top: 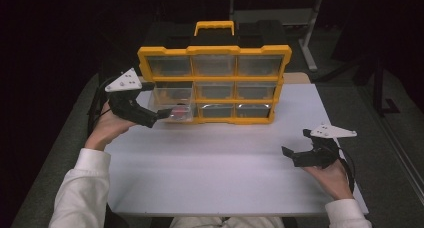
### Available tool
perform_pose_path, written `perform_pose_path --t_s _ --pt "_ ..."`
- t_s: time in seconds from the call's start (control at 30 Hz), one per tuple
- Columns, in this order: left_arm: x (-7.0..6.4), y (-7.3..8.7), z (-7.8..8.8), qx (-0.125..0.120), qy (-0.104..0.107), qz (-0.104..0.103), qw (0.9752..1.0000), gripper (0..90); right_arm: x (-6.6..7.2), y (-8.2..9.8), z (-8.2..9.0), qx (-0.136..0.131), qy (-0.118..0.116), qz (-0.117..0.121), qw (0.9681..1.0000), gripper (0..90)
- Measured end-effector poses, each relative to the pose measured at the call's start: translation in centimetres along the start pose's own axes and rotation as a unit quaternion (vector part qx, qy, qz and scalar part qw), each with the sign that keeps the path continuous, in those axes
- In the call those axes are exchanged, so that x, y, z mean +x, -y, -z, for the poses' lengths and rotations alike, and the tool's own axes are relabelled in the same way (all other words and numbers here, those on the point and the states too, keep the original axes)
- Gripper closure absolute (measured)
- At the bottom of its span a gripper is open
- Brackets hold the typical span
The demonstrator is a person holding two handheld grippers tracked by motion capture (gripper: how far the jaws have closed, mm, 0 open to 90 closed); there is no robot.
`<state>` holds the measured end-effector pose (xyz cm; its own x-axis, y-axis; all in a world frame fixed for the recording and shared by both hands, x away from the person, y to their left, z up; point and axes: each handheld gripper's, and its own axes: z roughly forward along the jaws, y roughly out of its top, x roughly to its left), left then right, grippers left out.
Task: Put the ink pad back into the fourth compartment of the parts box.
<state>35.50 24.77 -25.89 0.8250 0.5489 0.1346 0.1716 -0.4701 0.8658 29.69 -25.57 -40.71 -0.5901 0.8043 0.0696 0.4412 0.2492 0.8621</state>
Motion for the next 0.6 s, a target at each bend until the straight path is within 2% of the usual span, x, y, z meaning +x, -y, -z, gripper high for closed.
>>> perform_pose_path --t_s 0.13,0.23,0.3,0.4,0.6 --pt "-0.2 0.7 0.4 -0.006 -0.01 0.005 0.9999 0.0 0.0 0.0 0.0 0.0 0.0 0.001 1.0 0.0" --pt "-0.2 1.7 1.1 -0.038 -0.025 0.022 0.9987 0.0 0.0 0.0 0.1 -0.001 0.0 0.0 1.0 0.0" --pt "-0.1 2.5 1.4 -0.048 -0.029 0.036 0.9978 0.0 0.0 0.0 0.1 -0.001 0.001 -0.001 1.0 0.0" --pt "-0.1 3.4 1.5 -0.049 -0.037 0.043 0.9972 0.0 0.0 0.1 0.1 0.0 0.001 -0.001 1.0 0.0" --pt "-0.5 5.0 1.6 -0.048 -0.037 0.053 0.9968 0.0 0.0 0.1 0.0 0.001 0.002 0.0 1.0 0.0"
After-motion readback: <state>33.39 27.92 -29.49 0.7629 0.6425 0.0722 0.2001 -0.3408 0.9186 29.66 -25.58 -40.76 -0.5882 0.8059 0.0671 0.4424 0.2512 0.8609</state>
